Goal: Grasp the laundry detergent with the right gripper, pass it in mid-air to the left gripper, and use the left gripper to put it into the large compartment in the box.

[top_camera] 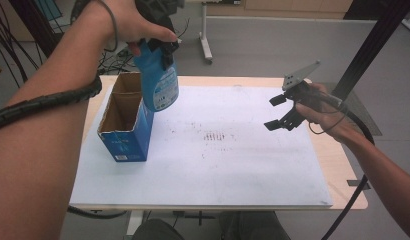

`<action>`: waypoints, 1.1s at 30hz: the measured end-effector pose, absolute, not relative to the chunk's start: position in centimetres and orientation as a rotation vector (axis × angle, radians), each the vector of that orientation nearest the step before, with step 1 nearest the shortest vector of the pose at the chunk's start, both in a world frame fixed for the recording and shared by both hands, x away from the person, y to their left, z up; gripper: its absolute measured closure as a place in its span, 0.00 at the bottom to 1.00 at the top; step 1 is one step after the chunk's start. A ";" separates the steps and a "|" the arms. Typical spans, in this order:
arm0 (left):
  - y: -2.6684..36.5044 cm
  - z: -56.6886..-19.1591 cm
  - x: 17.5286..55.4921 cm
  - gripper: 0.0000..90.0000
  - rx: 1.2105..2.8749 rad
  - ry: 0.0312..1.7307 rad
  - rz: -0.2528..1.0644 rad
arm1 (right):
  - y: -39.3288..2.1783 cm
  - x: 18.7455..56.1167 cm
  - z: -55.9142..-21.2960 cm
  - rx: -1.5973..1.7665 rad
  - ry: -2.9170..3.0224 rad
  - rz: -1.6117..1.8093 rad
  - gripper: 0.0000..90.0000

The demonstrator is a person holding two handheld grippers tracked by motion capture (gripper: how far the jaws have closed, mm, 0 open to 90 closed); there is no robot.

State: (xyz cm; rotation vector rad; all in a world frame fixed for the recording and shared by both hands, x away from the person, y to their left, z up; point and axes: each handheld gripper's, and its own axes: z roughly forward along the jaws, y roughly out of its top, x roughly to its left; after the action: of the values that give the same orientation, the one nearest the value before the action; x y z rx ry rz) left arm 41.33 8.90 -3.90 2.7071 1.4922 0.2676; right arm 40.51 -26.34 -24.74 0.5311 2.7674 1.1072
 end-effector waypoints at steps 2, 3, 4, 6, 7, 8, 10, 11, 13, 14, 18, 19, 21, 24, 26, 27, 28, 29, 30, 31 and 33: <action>9.5 -3.4 41.7 0.40 2.673 1.549 0.267 | -27.0 40.7 -24.7 0.565 2.763 1.083 0.05; 9.8 -3.1 41.9 0.40 2.652 1.573 0.276 | -27.2 40.7 -24.7 0.571 2.762 1.071 0.05; 10.2 -2.9 42.1 0.40 2.635 1.599 0.277 | -27.6 40.9 -24.6 0.586 2.761 1.055 0.05; 10.8 -2.4 42.4 0.40 2.605 1.643 0.290 | -28.1 41.1 -24.5 0.609 2.753 1.036 0.05; 11.1 -2.2 42.6 0.40 2.596 1.661 0.294 | -28.3 41.2 -24.3 0.617 2.751 1.019 0.05; 11.5 -1.9 42.8 0.40 2.575 1.690 0.299 | -28.4 41.2 -24.2 0.622 2.750 1.002 0.05; 12.4 -1.3 43.2 0.40 2.519 1.768 0.317 | -28.8 41.4 -23.8 0.628 2.749 0.957 0.05; 12.4 -1.3 43.2 0.40 2.519 1.768 0.317 | -28.8 41.4 -23.8 0.628 2.749 0.957 0.05; 13.2 -0.9 43.5 0.40 2.468 1.824 0.324 | -29.0 41.5 -23.4 0.631 2.740 0.947 0.05; 13.9 -0.7 43.8 0.40 2.419 1.878 0.328 | -29.2 41.6 -23.0 0.636 2.734 0.933 0.05; 15.4 -0.6 44.2 0.40 2.331 1.976 0.332 | -29.5 41.8 -22.2 0.640 2.725 0.902 0.05; 15.4 -0.6 44.2 0.40 2.331 1.976 0.332 | -29.5 41.8 -22.2 0.640 2.725 0.902 0.05; 16.3 -0.7 44.4 0.40 2.286 2.037 0.325 | -29.7 41.9 -22.0 0.648 2.715 0.902 0.05; 17.2 -0.8 44.7 0.40 2.238 2.123 0.328 | -29.9 41.8 -21.8 0.650 2.706 0.908 0.05; 17.7 -0.9 44.7 0.40 2.215 2.163 0.342 | -30.0 41.8 -21.7 0.653 2.700 0.911 0.05; 17.9 -1.0 44.7 0.40 2.201 2.181 0.344 | -30.0 41.8 -21.6 0.656 2.697 0.916 0.05; 18.2 -1.0 44.7 0.40 2.183 2.197 0.343 | -30.1 41.8 -21.6 0.659 2.696 0.919 0.05; 18.5 -1.1 44.7 0.40 2.166 2.208 0.342 | -30.1 41.8 -21.6 0.658 2.698 0.916 0.05; 19.1 -1.2 44.7 0.40 2.120 2.233 0.335 | -30.0 41.7 -21.6 0.653 2.699 0.913 0.05; 19.1 -1.2 44.7 0.40 2.120 2.233 0.335 | -30.0 41.7 -21.6 0.653 2.699 0.913 0.05; 19.6 -1.4 44.6 0.40 2.085 2.254 0.327 | -30.0 41.7 -21.6 0.650 2.699 0.909 0.05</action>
State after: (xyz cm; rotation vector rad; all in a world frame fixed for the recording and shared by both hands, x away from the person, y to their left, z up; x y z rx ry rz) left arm 44.64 19.63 -1.38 2.0846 2.2536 0.3273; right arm 41.67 -29.99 -21.55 0.6504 2.6989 0.9094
